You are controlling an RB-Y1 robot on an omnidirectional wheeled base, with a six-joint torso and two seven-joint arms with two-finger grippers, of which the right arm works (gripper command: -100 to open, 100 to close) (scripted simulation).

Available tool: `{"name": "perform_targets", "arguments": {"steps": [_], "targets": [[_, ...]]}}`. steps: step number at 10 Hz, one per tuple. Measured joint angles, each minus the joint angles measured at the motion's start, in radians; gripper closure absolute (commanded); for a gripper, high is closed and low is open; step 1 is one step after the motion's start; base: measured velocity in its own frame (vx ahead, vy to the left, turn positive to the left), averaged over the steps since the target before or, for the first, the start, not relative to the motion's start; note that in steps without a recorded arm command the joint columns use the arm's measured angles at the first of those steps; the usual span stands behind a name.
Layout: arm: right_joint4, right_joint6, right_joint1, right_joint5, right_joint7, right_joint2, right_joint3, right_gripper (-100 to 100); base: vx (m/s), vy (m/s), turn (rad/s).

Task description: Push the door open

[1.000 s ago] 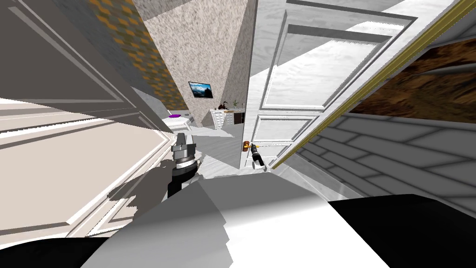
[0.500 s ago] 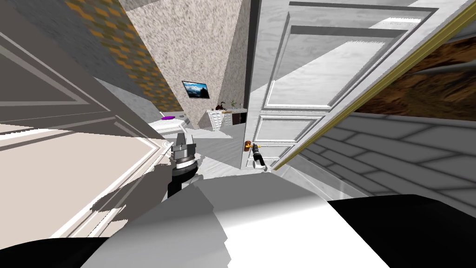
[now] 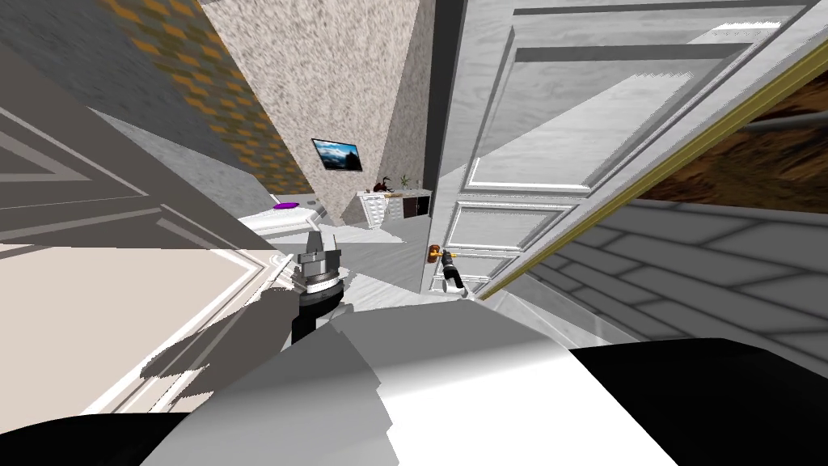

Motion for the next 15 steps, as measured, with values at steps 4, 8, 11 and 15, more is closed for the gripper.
{"name": "perform_targets", "arguments": {"steps": [4, 8, 11, 15], "targets": [[-0.031, 0.017, 0.020, -0.006, 0.003, -0.025, -0.025, 100, 0.199, 0.057, -0.057], [-0.019, 0.005, 0.011, -0.013, 0.009, -0.040, -0.070, 100, 0.177, 0.056, -0.066], [0.000, -0.002, 0.000, -0.021, 0.011, -0.051, -0.105, 100, 0.169, 0.058, -0.062], [0.005, 0.000, -0.005, -0.029, 0.017, -0.048, -0.154, 100, 0.166, 0.077, -0.078]]}}
